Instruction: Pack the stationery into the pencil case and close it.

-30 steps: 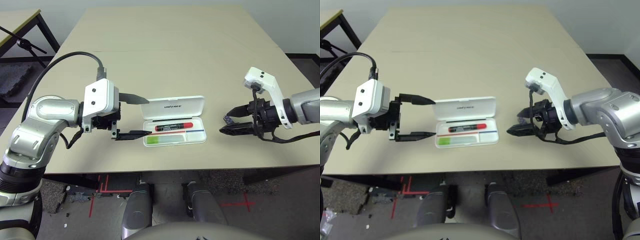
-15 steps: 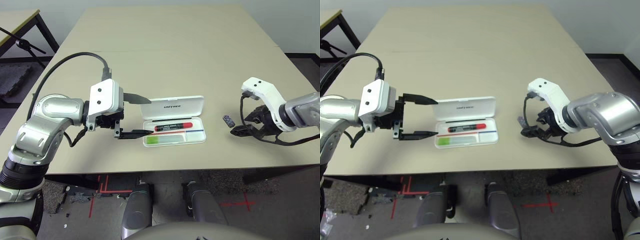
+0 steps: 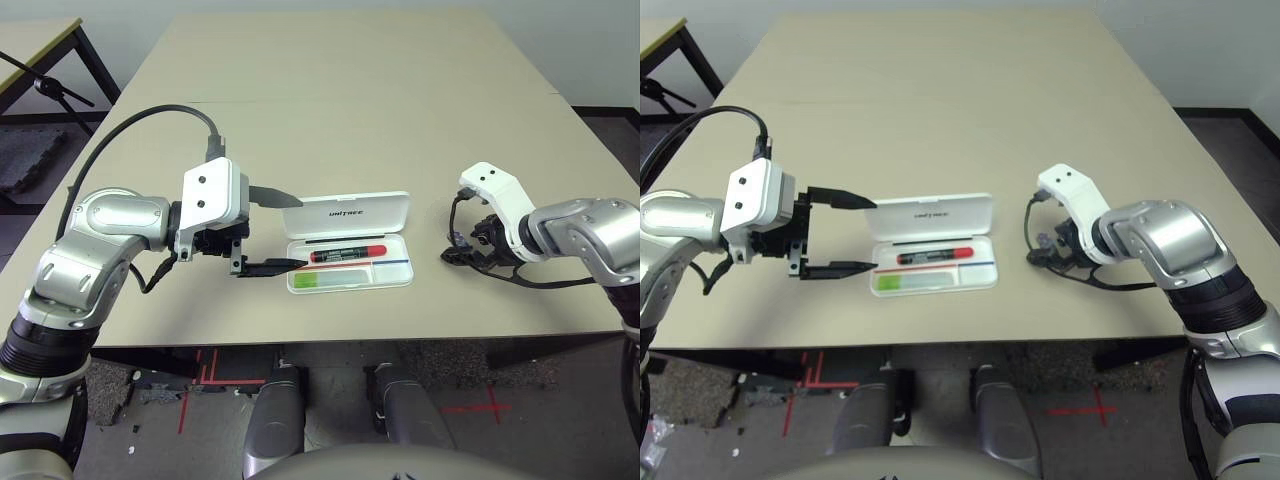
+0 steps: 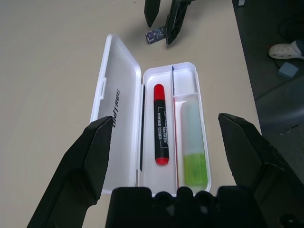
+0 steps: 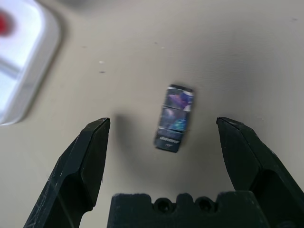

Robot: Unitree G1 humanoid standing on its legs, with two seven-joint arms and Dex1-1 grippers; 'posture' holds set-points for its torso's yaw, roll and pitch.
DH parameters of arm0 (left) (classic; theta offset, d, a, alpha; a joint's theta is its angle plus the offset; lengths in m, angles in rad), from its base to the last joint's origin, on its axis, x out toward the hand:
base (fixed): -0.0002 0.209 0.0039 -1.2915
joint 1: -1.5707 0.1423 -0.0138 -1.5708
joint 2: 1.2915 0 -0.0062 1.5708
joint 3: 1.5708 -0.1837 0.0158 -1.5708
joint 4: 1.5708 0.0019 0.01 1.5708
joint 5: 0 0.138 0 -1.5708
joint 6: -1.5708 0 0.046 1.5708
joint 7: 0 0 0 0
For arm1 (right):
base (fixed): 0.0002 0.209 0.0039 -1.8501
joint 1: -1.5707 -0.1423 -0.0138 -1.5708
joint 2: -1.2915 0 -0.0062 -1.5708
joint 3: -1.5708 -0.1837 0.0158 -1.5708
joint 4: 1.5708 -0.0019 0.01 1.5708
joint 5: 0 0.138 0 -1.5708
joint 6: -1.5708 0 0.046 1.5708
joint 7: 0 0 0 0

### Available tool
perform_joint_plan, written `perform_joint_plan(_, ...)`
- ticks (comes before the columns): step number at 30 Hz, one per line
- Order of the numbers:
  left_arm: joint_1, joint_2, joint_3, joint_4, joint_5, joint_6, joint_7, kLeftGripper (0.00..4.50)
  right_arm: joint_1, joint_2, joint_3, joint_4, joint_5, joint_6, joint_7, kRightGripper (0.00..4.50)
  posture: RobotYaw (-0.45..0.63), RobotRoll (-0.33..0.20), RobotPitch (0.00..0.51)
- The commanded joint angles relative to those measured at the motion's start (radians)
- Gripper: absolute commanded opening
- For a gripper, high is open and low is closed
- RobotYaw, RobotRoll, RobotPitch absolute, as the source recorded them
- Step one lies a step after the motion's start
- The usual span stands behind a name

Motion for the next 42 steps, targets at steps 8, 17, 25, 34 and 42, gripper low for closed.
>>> perform_joint_plan(8,-0.012,0.005,-0.025,-0.015,0.015,0.010,0.014,4.47,-0.001,0.036,0.057,0.092,-0.068,-0.092,0.028,4.50,0.03,0.000,0.121)
perform_joint_plan(17,-0.010,0.007,-0.024,-0.019,0.015,0.011,0.018,4.50,-0.003,0.034,0.073,0.118,-0.107,-0.104,0.055,2.47,0.04,0.000,0.122)
perform_joint_plan(25,-0.008,0.007,-0.026,-0.019,0.018,0.010,0.019,4.50,-0.020,0.009,0.082,0.145,-0.152,-0.132,0.084,0.32,0.04,0.000,0.122)
perform_joint_plan(34,-0.004,0.008,-0.031,-0.010,0.030,0.002,0.019,4.50,-0.007,-0.139,0.121,0.077,-0.201,-0.500,0.333,0.32,0.04,0.000,0.119)
perform_joint_plan(42,0.000,0.006,-0.034,-0.006,0.034,-0.003,0.018,4.50,0.047,-0.194,0.046,0.040,-0.178,-0.866,0.575,0.32,0.04,0.000,0.115)
